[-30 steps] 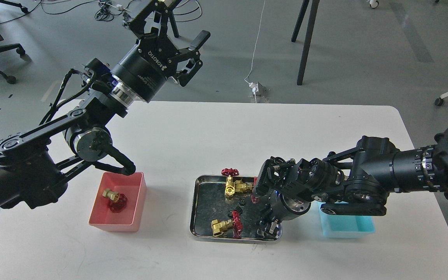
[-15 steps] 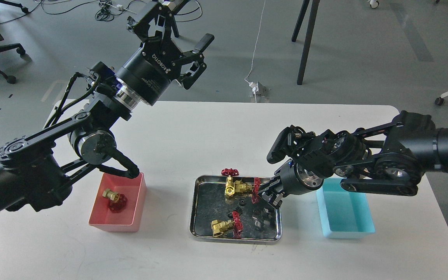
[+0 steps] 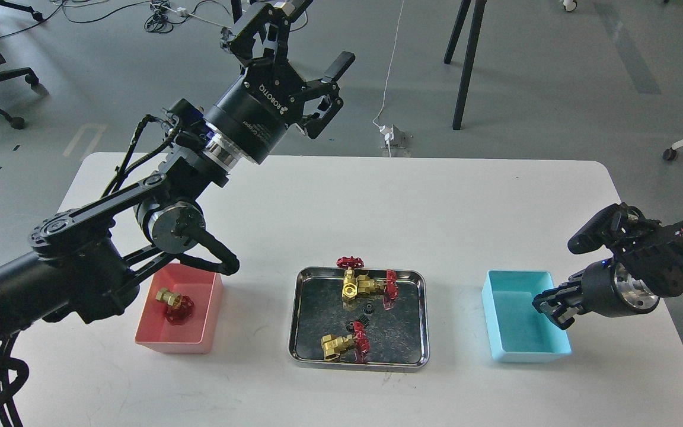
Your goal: Place valve in pink box and gear in blue box
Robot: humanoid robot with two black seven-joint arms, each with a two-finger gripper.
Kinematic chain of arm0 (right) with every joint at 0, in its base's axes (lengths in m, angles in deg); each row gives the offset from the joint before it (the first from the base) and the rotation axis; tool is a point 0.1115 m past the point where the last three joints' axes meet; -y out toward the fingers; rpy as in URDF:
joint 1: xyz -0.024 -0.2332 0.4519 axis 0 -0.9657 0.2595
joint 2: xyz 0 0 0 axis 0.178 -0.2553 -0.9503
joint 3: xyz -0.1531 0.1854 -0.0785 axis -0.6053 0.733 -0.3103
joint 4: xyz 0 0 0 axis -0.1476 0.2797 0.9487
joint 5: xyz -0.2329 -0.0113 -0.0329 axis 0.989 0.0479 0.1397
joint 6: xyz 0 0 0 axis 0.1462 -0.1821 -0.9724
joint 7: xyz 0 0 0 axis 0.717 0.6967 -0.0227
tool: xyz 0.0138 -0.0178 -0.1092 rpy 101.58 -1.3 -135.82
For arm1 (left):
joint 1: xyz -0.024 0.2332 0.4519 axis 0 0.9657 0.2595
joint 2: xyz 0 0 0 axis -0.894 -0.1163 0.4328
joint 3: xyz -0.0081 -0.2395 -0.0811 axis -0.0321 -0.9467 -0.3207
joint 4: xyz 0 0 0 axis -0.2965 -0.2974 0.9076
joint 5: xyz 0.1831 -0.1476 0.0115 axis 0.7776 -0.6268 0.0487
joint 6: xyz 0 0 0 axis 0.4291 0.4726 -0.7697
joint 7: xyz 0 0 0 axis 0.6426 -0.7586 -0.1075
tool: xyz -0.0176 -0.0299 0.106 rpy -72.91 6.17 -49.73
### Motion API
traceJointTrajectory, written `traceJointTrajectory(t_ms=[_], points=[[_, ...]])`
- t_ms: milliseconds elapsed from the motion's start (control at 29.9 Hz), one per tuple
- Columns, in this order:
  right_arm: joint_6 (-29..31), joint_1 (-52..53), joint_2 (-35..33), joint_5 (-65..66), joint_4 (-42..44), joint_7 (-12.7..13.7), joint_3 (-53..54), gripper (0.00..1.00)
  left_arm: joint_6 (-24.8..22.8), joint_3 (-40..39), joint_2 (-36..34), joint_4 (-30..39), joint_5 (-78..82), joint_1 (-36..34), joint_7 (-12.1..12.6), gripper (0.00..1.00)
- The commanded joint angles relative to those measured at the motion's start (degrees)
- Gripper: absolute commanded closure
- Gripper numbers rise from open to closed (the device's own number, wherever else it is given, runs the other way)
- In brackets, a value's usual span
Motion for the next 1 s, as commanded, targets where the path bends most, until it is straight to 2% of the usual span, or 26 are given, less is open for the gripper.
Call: traceJointTrajectory(t_ms=[0,33,134,234,334,468,535,635,669,736,836,970], points=[[-2.3,-0.9,-0.9,-0.5,-0.1,0.0,1.9,0.03,0.0,0.0,0.0,-0.1,0.1,0.0,0.0,0.15],[-2.4,-1.0,-1.0,-0.6,0.0,0.1,2.9,0.0,0.1,0.0,0.0,-0.1,0.0,0.0,0.0,0.14],[-2.7,-1.4,-1.4,-2.2,0.3,0.0,6.3,0.0,0.2,0.1,0.1,-0.8,0.1,0.0,0.0,0.14],[-3.2,-1.8,-2.0,-10.1,1.0,0.1,11.9,0.0,0.1,0.2,-0.1,-2.0,0.1,0.0,0.0,0.14],[-3.2,-2.2,-2.0,-30.5,3.4,0.1,22.0,0.0,-0.2,0.4,-0.4,-3.9,0.0,-0.4,0.0,0.14],[-2.6,-3.1,-1.9,-68.2,6.0,-0.4,33.9,0.0,-0.6,0.7,-1.4,-8.9,0.1,-1.5,0.0,0.14],[-1.8,-3.1,-1.8,-82.3,8.2,-0.4,40.1,0.0,-3.5,0.3,-2.9,-11.9,0.0,-2.7,0.0,0.08],[3.5,-4.0,-0.7,-97.9,14.0,-0.6,46.8,0.0,-14.3,-0.8,-3.7,-17.8,-1.8,-4.3,0.0,0.06],[6.6,-4.9,0.3,-101.4,15.9,-0.9,48.1,0.0,-17.6,-1.3,-3.7,-19.0,-2.4,-4.6,0.0,0.05],[13.0,-7.1,4.3,-107.4,19.8,-2.8,49.8,0.0,-19.3,-2.0,-3.6,-20.0,-4.5,-4.8,0.0,0.01],[13.0,-9.6,9.0,-108.6,23.6,-3.9,50.8,0.0,-19.3,-1.5,-2.7,-19.5,-5.2,-4.8,0.0,0.01],[13.0,-10.2,10.2,-108.1,24.7,-4.7,51.8,0.0,-19.3,-0.8,-2.0,-17.8,-5.0,-4.7,0.0,0.0]])
